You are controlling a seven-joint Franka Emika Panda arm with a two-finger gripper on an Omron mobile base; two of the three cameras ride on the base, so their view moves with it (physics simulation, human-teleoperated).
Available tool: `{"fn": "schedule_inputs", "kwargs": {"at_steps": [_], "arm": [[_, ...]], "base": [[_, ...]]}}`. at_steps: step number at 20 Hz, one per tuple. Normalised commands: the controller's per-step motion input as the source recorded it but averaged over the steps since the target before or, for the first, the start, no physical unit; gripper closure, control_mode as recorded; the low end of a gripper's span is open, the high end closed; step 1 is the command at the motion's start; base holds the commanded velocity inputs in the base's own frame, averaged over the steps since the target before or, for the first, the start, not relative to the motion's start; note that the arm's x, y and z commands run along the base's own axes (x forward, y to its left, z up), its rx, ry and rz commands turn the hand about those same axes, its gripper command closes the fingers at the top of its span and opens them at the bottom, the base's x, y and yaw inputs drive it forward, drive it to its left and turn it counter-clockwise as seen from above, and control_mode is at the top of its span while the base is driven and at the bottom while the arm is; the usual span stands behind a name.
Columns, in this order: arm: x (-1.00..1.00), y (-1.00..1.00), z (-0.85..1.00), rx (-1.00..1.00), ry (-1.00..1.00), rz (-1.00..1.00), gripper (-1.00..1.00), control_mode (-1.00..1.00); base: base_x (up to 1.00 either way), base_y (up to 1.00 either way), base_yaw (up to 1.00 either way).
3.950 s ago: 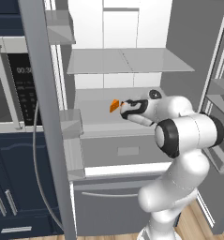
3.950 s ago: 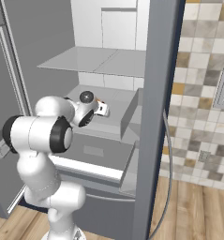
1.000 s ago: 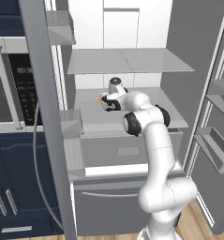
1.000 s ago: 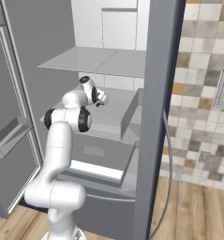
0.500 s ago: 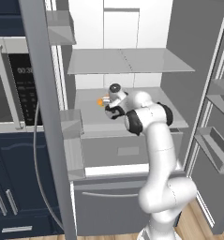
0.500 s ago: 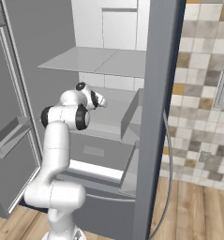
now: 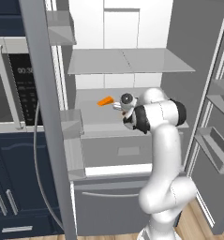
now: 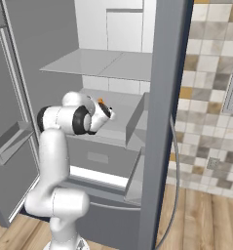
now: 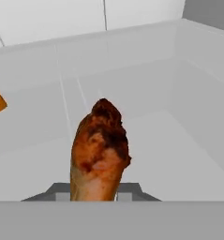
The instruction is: Take the cheese, chicken drumstick, and lime from the fridge and place them on the plate on the dining counter to create an appetizer plate.
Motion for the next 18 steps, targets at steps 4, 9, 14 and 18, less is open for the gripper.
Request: {"fn": "schedule_inputs", "kwargs": {"at_steps": [4, 9, 14, 18], "arm": [[-1.0, -0.19, 0.5, 0.0, 0.29, -0.01, 1.0, -1.0], [-1.0, -0.06, 0.95, 0.0, 0.34, -0.02, 1.0, -1.0], [-1.0, -0.04, 0.51, 0.0, 0.33, -0.07, 1.0, -1.0], [-1.0, -0.05, 0.62, 0.0, 0.32, -0.09, 1.0, -1.0]], "base": [[0.0, 0.0, 0.0], [0.0, 0.0, 0.0], [0.0, 0.0, 0.0], [0.0, 0.0, 0.0]]}}
